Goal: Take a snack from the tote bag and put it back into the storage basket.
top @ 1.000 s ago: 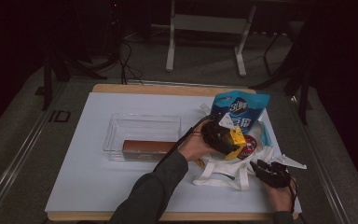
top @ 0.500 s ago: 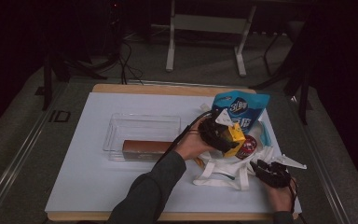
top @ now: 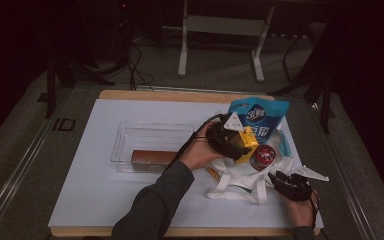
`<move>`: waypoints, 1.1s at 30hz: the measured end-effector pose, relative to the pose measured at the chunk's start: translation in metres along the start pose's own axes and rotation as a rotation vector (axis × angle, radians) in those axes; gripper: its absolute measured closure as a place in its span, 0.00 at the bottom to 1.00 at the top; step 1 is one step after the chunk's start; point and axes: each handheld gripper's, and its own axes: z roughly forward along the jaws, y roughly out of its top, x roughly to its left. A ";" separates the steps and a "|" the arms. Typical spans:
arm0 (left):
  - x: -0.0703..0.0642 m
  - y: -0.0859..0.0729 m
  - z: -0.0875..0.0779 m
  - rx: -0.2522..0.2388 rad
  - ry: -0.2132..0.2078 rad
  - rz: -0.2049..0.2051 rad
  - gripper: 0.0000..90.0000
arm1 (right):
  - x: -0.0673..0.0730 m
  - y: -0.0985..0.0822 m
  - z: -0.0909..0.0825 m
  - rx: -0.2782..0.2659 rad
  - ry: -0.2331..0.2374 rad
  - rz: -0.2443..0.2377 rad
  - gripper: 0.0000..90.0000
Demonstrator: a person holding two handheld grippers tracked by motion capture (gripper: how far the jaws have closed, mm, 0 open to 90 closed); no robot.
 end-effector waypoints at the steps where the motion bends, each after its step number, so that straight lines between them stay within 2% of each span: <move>1: 0.001 0.000 -0.002 0.002 0.004 0.004 0.32 | 0.000 0.000 0.000 0.000 0.000 0.000 0.65; 6: 0.005 -0.002 -0.014 -0.007 0.027 -0.011 0.32 | 0.000 0.000 0.000 -0.001 0.001 0.000 0.65; 20: 0.013 -0.009 -0.047 -0.014 0.099 -0.022 0.32 | 0.000 0.000 0.000 -0.001 0.002 0.001 0.65; 33: 0.019 -0.019 -0.077 -0.041 0.147 -0.035 0.32 | 0.000 0.000 0.000 -0.002 0.002 0.000 0.65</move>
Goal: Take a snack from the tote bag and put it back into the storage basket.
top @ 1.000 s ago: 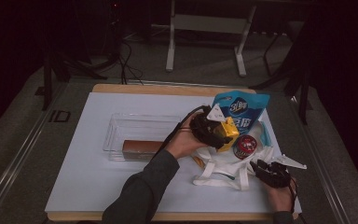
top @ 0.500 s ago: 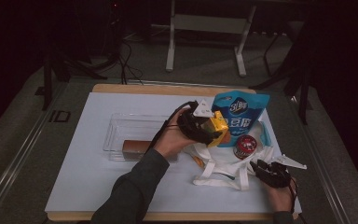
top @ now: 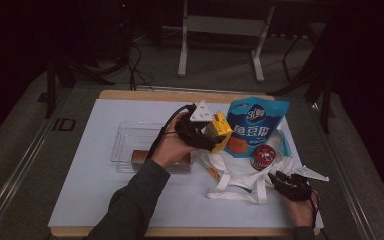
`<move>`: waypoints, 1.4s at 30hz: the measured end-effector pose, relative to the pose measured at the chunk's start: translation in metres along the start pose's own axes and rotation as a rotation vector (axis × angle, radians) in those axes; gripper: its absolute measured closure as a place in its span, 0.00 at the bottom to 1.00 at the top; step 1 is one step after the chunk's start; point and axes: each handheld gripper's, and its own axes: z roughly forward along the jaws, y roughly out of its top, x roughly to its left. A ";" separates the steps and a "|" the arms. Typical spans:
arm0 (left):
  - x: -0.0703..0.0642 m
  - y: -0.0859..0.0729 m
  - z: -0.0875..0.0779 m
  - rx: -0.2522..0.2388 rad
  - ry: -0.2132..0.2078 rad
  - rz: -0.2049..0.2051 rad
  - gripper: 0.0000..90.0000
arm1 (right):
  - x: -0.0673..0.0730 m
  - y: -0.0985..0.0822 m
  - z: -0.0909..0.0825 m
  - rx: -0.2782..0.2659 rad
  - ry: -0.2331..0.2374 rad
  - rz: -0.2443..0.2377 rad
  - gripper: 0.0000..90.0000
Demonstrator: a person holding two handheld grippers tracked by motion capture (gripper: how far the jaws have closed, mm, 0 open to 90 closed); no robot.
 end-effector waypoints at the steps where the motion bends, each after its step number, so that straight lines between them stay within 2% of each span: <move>1: 0.001 -0.001 -0.002 0.004 0.003 -0.001 0.32 | 0.000 0.000 0.000 0.000 0.000 0.000 0.65; 15: 0.013 -0.017 -0.023 0.003 0.067 -0.039 0.32 | 0.000 0.000 0.000 -0.001 0.000 0.000 0.65; 23: 0.024 -0.027 -0.034 0.000 0.105 -0.077 0.32 | 0.000 0.000 0.000 -0.001 -0.001 -0.001 0.65; 27: 0.028 -0.033 -0.038 0.005 0.132 -0.093 0.32 | 0.000 0.000 0.000 -0.001 -0.001 -0.001 0.65; 32: 0.032 -0.039 -0.042 0.027 0.181 -0.089 0.32 | 0.000 0.000 0.000 -0.001 -0.001 -0.002 0.65; 39: 0.042 -0.052 -0.051 0.022 0.218 -0.129 0.32 | 0.000 0.000 0.000 -0.001 0.000 -0.002 0.65; 42: 0.044 -0.058 -0.053 0.041 0.252 -0.134 0.32 | 0.000 0.000 0.000 0.000 0.000 0.001 0.65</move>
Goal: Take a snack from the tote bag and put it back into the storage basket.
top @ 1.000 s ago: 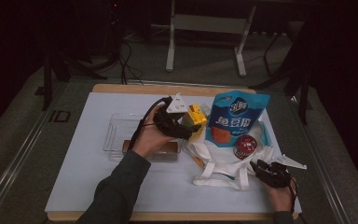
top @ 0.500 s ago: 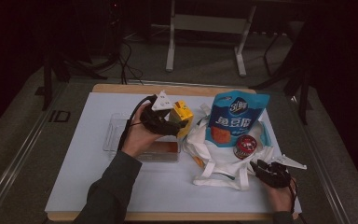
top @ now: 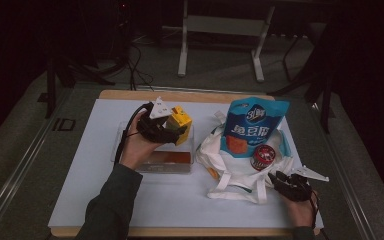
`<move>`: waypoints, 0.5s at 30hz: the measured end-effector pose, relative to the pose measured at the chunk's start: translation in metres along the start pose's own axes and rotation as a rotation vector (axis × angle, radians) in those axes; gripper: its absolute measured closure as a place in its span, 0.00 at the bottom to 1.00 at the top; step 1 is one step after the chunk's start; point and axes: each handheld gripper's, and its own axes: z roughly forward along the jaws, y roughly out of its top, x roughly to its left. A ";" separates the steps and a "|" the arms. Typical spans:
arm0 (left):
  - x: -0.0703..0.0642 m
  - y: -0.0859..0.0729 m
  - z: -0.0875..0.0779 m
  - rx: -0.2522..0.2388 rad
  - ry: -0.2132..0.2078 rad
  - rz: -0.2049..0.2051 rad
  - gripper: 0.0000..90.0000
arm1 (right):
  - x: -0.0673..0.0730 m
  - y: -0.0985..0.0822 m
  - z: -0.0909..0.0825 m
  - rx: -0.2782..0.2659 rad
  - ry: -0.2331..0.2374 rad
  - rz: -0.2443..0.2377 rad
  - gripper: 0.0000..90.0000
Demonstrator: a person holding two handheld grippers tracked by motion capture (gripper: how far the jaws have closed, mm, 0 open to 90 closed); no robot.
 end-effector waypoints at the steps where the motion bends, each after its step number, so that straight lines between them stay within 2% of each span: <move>1: 0.001 -0.002 0.000 0.002 0.006 -0.002 0.32 | 0.000 0.000 0.000 -0.002 -0.001 -0.003 0.65; 3: 0.005 -0.007 0.000 0.006 0.007 -0.010 0.32 | 0.000 0.000 0.000 -0.001 0.000 -0.002 0.65; 7: 0.010 -0.014 -0.001 0.017 0.036 -0.025 0.32 | 0.000 0.000 0.000 -0.001 -0.001 -0.002 0.65; 12: 0.016 -0.023 -0.003 0.005 0.072 -0.047 0.32 | 0.000 0.000 0.000 0.000 0.000 -0.002 0.65; 15: 0.022 -0.029 -0.004 0.007 0.092 -0.073 0.32 | 0.000 0.000 0.000 0.000 0.000 -0.002 0.65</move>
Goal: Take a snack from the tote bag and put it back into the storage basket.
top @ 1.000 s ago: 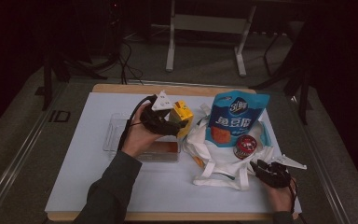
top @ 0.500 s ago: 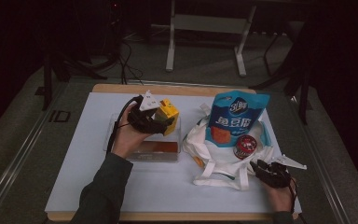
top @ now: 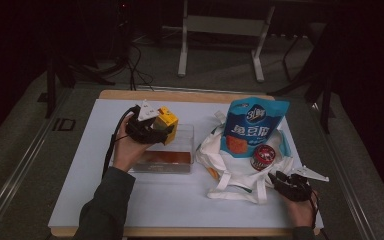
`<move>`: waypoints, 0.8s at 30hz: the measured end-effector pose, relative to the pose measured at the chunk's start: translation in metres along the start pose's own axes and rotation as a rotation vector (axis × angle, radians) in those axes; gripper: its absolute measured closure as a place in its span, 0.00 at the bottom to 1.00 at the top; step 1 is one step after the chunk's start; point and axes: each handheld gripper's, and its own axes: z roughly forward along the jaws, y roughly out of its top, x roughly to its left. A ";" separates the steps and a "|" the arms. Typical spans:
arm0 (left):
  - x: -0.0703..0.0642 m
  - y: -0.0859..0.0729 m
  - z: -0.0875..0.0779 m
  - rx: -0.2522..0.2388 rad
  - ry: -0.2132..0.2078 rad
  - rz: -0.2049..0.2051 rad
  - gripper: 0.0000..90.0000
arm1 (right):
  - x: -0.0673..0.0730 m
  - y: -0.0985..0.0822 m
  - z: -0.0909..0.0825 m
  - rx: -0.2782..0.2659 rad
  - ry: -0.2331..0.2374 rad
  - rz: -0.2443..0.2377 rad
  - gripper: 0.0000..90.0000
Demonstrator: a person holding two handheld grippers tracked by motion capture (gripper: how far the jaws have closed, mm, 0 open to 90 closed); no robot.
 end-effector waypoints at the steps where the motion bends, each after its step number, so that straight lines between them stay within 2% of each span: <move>1: 0.002 -0.002 0.000 0.006 0.009 -0.004 0.32 | 0.000 0.000 0.000 0.000 0.000 -0.001 0.65; 6: 0.012 -0.014 -0.001 -0.001 0.040 -0.048 0.32 | 0.000 0.000 0.000 0.000 0.000 0.000 0.65; 12: 0.024 -0.028 -0.002 0.026 0.097 -0.087 0.32 | 0.000 0.000 0.000 -0.001 -0.001 -0.002 0.65; 19: 0.036 -0.042 -0.001 0.059 0.134 -0.131 0.32 | 0.000 0.000 0.000 -0.001 -0.001 -0.005 0.65; 24: 0.039 -0.052 0.001 0.090 0.160 -0.144 0.32 | 0.000 0.000 0.000 -0.002 -0.001 -0.003 0.65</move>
